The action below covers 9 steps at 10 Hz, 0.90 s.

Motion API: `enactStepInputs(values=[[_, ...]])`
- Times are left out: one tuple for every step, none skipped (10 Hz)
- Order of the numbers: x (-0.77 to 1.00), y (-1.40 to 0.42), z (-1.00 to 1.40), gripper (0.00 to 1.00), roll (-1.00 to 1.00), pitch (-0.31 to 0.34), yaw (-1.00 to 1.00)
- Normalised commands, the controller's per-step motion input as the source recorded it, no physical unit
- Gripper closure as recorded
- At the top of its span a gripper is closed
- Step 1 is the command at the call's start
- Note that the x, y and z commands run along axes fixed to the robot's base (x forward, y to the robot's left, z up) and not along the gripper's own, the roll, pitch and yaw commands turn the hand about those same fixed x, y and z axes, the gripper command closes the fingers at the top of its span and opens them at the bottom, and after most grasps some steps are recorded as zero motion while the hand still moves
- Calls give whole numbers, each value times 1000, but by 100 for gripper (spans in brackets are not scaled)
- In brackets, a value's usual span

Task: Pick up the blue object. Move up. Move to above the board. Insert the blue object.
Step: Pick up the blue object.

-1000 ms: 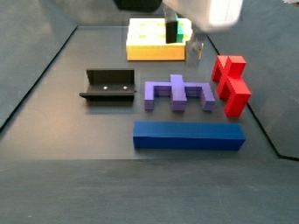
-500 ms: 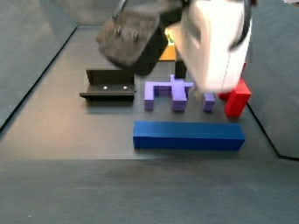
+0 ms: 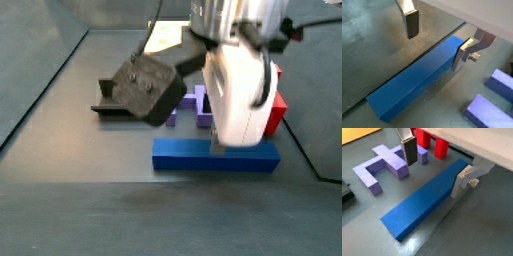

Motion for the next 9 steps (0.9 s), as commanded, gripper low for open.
enactStepInputs(values=[[0,77,-357,0,-281,-284,-180],[0,0,-463,0,-214,-283,-146],[0,0,-526,0,-149,-309,-120],[-46,0,-489,0,-69,-291,-34],[-74,-3,-423,0,-20,-274,0],[-111,0,-303,0,0,-237,0],[-49,-20,-234,0,0,-197,0],[0,-69,-206,0,-3,-167,0],[0,-94,-149,0,-26,-134,0]])
